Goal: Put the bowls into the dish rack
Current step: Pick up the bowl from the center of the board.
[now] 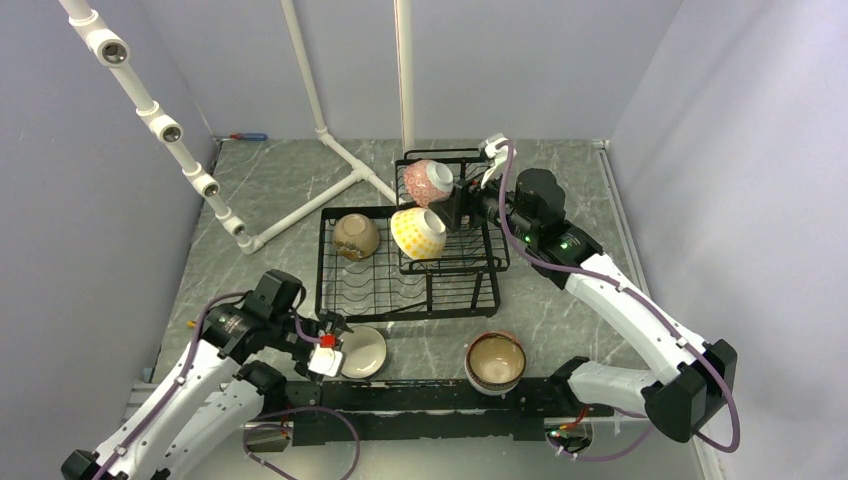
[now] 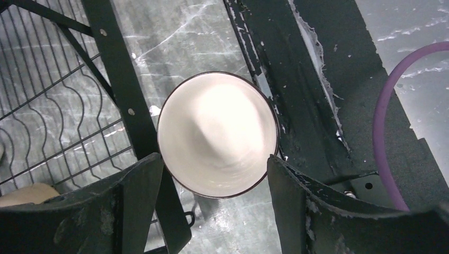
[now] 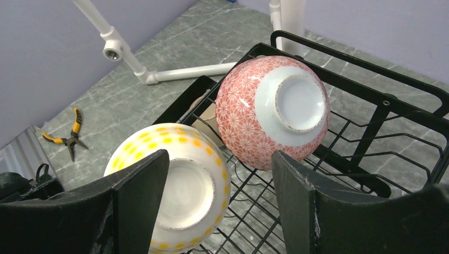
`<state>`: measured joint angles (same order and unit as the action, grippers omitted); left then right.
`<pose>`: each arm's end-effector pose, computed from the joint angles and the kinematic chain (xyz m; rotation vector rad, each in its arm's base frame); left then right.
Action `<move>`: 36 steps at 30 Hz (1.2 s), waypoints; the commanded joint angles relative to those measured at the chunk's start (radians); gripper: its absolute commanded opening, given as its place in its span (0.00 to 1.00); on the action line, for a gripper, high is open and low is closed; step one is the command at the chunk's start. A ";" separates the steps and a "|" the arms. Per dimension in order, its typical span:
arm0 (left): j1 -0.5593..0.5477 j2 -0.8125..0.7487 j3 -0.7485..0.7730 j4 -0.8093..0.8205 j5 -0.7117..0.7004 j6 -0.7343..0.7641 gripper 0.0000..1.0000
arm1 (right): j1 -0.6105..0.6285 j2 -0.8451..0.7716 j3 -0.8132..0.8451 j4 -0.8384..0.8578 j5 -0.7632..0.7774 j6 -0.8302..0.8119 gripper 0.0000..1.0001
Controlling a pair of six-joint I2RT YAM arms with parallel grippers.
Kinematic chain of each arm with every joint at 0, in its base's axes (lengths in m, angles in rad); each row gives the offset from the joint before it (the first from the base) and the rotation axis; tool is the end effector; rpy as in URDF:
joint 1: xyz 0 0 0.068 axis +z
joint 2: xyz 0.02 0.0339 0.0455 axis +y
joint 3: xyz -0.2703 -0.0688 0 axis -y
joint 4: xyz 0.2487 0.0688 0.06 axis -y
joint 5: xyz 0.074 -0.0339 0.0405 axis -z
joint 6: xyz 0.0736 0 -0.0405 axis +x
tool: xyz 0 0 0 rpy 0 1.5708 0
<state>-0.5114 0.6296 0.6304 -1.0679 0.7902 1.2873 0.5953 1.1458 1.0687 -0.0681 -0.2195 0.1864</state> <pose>0.0711 -0.0999 0.2227 1.9636 1.2435 -0.6672 0.2439 0.1845 0.3793 -0.5231 1.6946 0.7613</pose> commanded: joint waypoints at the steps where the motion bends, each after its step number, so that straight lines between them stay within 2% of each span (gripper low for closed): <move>1: -0.009 0.043 -0.014 0.020 0.086 0.079 0.77 | -0.005 0.005 0.044 0.011 -0.010 0.002 0.75; 10: -0.119 0.197 0.006 0.054 -0.006 0.115 0.76 | -0.005 0.020 0.055 0.011 -0.010 0.000 0.75; 18: -0.205 0.201 -0.012 0.060 -0.037 0.083 0.76 | -0.006 0.027 0.058 0.008 -0.007 -0.005 0.75; 27: -0.300 0.280 -0.034 0.102 -0.121 0.058 0.74 | -0.005 0.037 0.072 0.007 -0.017 -0.002 0.75; 31: -0.331 0.346 -0.037 0.121 -0.162 0.044 0.72 | -0.007 0.033 0.077 0.005 -0.015 -0.005 0.75; 36: -0.375 0.408 -0.045 0.162 -0.225 0.007 0.64 | -0.008 0.025 0.078 0.002 -0.014 -0.008 0.75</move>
<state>-0.8551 1.0107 0.5953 -0.9474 0.6178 1.3270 0.5919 1.1851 1.1007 -0.0860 -0.2203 0.1860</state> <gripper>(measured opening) 0.661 0.749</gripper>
